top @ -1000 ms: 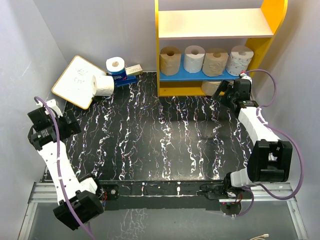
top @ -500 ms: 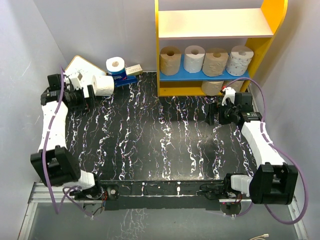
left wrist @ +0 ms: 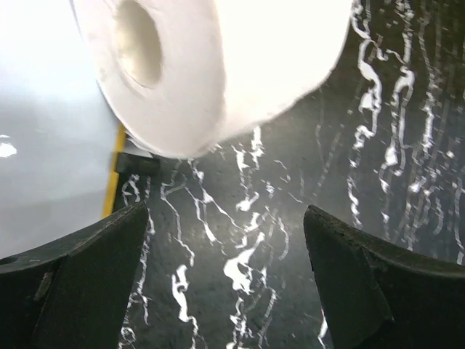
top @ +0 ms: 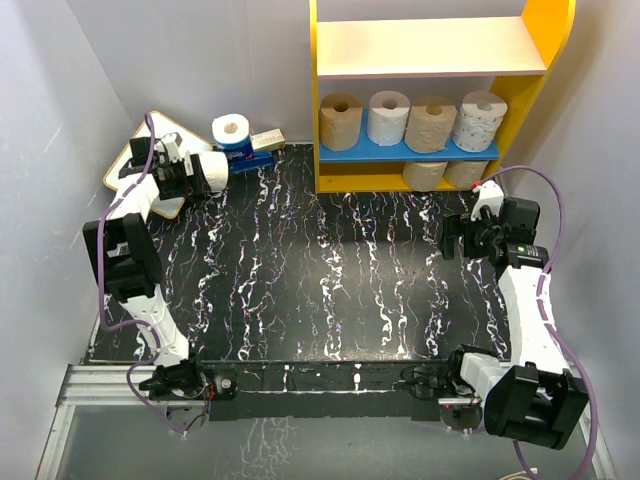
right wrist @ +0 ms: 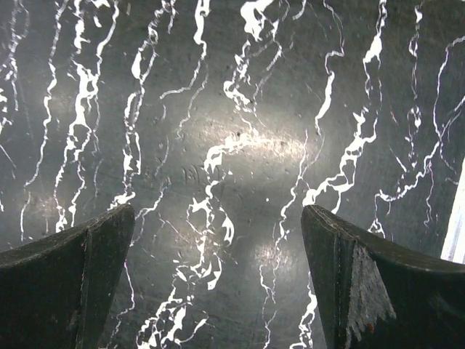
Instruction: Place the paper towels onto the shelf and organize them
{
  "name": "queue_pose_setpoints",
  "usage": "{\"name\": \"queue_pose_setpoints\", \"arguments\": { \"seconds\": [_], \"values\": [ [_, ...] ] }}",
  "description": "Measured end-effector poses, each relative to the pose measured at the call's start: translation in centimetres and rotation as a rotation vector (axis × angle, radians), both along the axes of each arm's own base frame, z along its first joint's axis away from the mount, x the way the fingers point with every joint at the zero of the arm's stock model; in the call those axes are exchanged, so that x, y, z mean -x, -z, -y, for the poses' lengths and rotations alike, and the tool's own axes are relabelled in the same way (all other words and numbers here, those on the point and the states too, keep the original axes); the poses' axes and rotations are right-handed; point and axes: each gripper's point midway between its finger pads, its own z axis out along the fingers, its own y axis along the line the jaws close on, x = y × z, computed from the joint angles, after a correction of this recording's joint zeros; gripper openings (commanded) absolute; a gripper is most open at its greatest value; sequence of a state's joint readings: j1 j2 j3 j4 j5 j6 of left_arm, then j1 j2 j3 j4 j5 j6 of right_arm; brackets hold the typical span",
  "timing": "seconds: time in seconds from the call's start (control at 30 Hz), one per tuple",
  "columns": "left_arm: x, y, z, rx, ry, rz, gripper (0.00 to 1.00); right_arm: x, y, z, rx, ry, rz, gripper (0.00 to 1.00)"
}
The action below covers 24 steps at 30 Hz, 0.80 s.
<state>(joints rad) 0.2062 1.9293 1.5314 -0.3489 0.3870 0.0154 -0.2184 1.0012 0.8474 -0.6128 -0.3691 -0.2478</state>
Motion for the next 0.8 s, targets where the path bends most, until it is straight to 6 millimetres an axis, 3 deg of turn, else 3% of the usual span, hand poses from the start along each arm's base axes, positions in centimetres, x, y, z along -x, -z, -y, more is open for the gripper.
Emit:
{"name": "queue_pose_setpoints", "arguments": {
  "seconds": [0.13, 0.33, 0.63, 0.8],
  "values": [
    [-1.8, 0.6, -1.0, -0.065, -0.029, 0.045, 0.86, 0.4, 1.0, 0.7, 0.001, 0.018, -0.034, 0.99],
    [-4.8, -2.0, -1.3, -0.151, -0.042, 0.179, 0.86, 0.4, 1.3, 0.7, -0.004, 0.016, -0.041, 0.98],
    [-5.9, -2.7, 0.0, -0.174, -0.021, 0.228, 0.82, 0.4, 1.7, 0.6, -0.013, 0.010, -0.056, 0.98],
    [-6.3, -2.0, -0.2, -0.183, -0.026, 0.226, 0.81, 0.4, 1.7, 0.6, -0.013, 0.010, -0.056, 0.98]
  ]
}}
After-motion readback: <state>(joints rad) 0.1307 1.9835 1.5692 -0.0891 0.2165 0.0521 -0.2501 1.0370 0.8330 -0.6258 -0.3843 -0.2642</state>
